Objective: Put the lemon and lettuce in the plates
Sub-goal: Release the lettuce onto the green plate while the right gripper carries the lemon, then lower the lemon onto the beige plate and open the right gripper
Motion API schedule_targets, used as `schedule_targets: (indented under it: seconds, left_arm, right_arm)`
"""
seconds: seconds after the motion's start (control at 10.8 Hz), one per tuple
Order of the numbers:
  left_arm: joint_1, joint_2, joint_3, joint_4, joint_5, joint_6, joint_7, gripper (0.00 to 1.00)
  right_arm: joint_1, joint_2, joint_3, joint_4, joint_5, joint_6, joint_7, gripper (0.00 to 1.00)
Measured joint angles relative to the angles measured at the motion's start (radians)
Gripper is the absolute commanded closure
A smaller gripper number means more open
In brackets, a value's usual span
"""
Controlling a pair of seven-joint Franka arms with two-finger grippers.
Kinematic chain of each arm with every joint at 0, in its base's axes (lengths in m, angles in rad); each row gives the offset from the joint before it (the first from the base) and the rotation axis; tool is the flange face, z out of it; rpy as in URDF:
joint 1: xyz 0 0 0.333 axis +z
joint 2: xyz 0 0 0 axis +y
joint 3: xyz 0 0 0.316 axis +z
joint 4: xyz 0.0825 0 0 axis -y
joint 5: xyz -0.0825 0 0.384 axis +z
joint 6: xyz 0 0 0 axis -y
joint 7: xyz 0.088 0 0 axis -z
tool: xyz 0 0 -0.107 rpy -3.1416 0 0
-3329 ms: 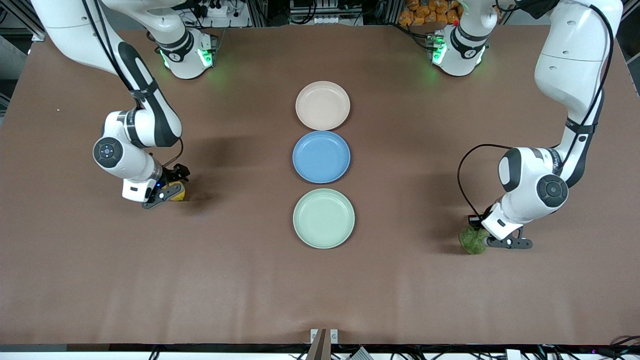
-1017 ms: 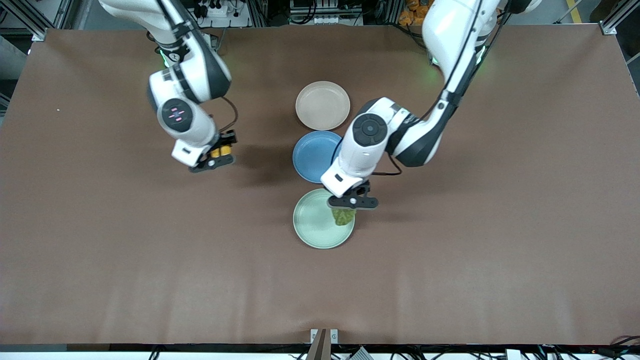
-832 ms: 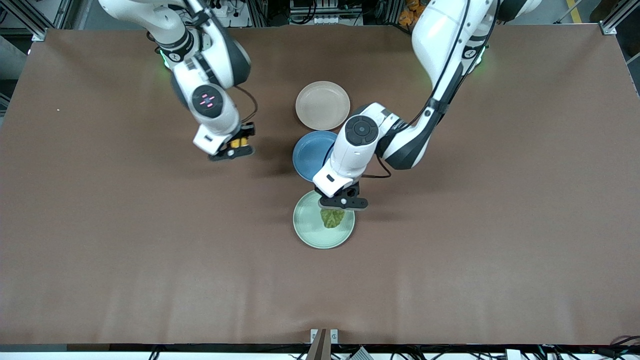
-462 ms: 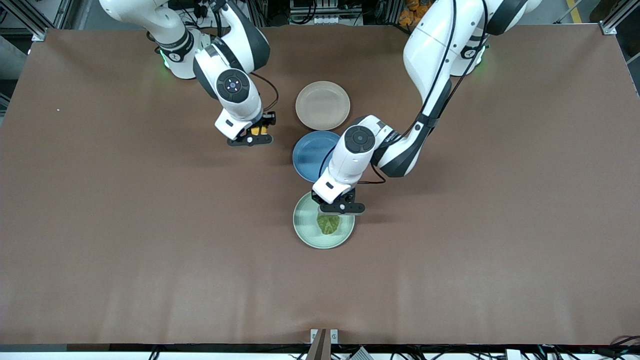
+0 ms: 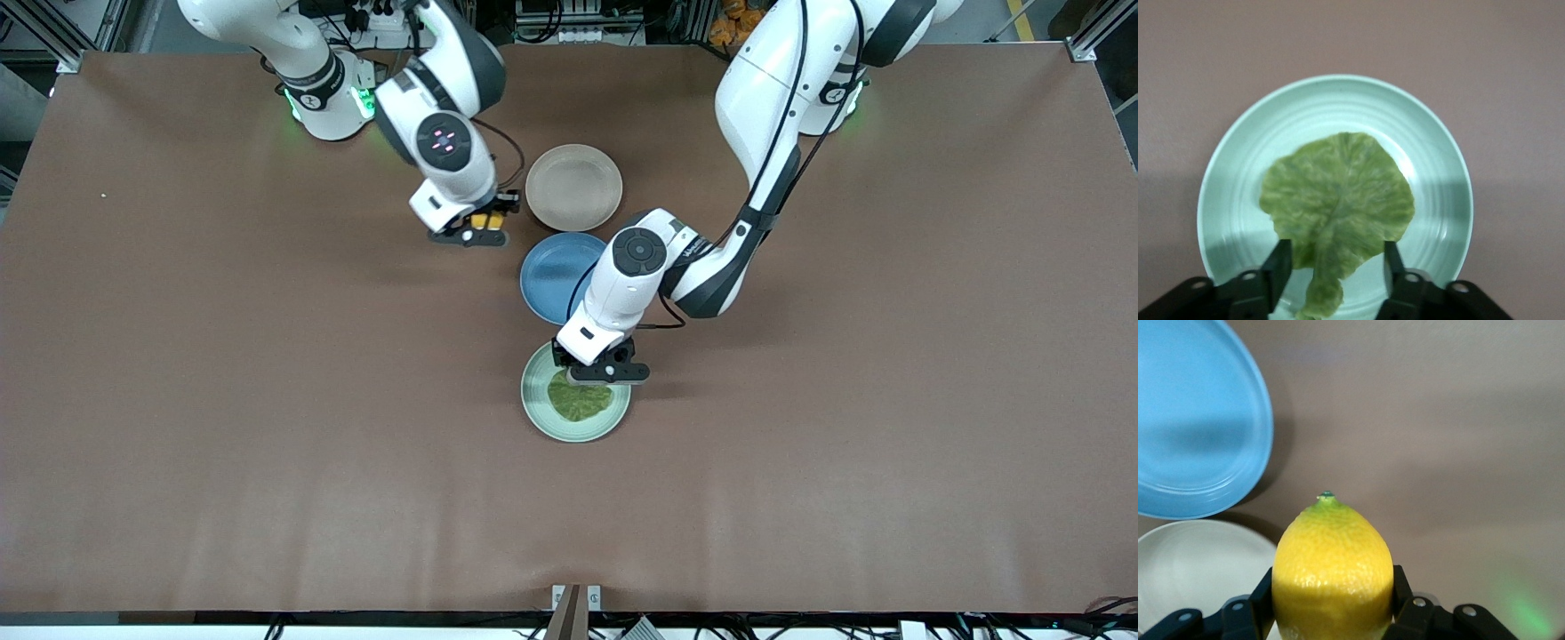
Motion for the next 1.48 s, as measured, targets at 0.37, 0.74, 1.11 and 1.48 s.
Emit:
schedule_targets:
  seconds: [0.37,0.74,1.11,1.48]
  left_arm:
    - [0.063,-0.086,0.021,0.029,0.0,-0.061,-0.001,0.0]
    - [0.154,-0.269,0.024,0.032,0.0,-0.301,0.003,0.0]
    - [0.263,-0.389,0.028,0.031,0.013,-0.493,0.194,0.0]
    - [0.364,-0.502,0.029,0.031,0.015,-0.693,0.449,0.0]
  right_arm:
    - [0.148,0.082,0.001,0.036,0.023,0.138,0.2,1.0]
    - [0.251,0.161,0.001,0.07,0.033,0.252,0.284,1.0]
    - [0.325,0.236,0.001,0.072,0.034,0.359,0.347,0.13]
    - [0.348,0.245,0.0,0.08,0.034,0.356,0.474,0.0]
